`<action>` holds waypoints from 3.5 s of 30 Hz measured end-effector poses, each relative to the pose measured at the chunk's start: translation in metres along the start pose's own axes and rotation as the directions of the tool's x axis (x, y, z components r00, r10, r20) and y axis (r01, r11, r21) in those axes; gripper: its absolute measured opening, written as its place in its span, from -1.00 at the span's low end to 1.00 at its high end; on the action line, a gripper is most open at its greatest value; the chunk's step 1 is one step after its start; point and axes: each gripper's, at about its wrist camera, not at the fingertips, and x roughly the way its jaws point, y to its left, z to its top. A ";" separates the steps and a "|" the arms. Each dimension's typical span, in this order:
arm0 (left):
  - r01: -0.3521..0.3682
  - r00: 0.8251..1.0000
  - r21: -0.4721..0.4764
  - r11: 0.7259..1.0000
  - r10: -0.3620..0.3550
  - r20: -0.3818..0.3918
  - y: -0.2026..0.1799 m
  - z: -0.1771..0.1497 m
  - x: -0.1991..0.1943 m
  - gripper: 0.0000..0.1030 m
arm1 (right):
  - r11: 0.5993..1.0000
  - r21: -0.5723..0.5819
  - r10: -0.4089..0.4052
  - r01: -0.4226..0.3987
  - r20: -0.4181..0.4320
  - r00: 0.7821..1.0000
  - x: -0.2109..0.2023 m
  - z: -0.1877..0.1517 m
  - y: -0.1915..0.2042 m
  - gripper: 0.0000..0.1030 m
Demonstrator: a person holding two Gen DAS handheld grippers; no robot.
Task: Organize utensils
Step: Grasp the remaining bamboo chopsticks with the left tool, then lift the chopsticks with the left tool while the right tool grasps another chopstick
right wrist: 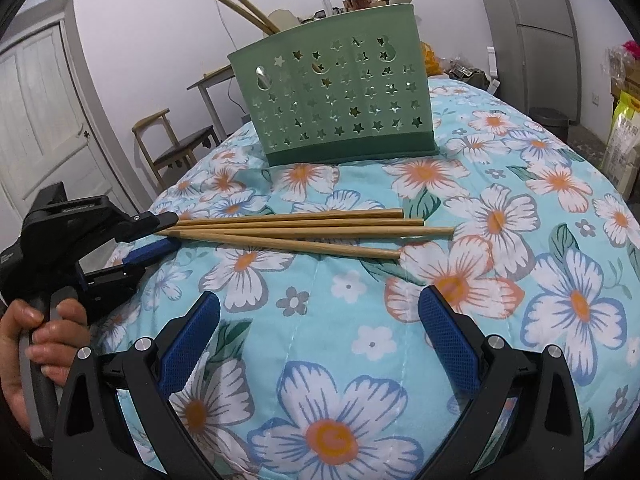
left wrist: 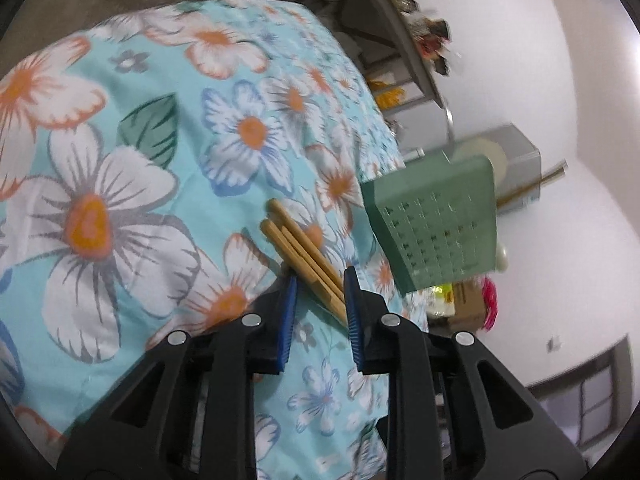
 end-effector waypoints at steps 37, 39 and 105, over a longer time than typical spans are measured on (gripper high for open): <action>-0.012 1.000 -0.186 0.982 0.014 0.012 0.018 -0.025 -0.022 -0.67 | 1.000 0.003 -0.006 0.006 0.011 1.000 -0.001 -0.002 0.002 0.88; -0.027 0.999 -0.186 0.982 0.031 0.023 0.015 -0.026 -0.019 -0.67 | 1.000 0.004 -0.004 0.004 0.013 1.000 -0.001 -0.002 0.002 0.88; 0.223 0.911 0.153 0.963 -0.262 0.317 -0.034 0.014 -0.138 -0.90 | 0.980 -0.123 0.169 -0.159 0.076 0.983 -0.062 0.032 0.015 0.09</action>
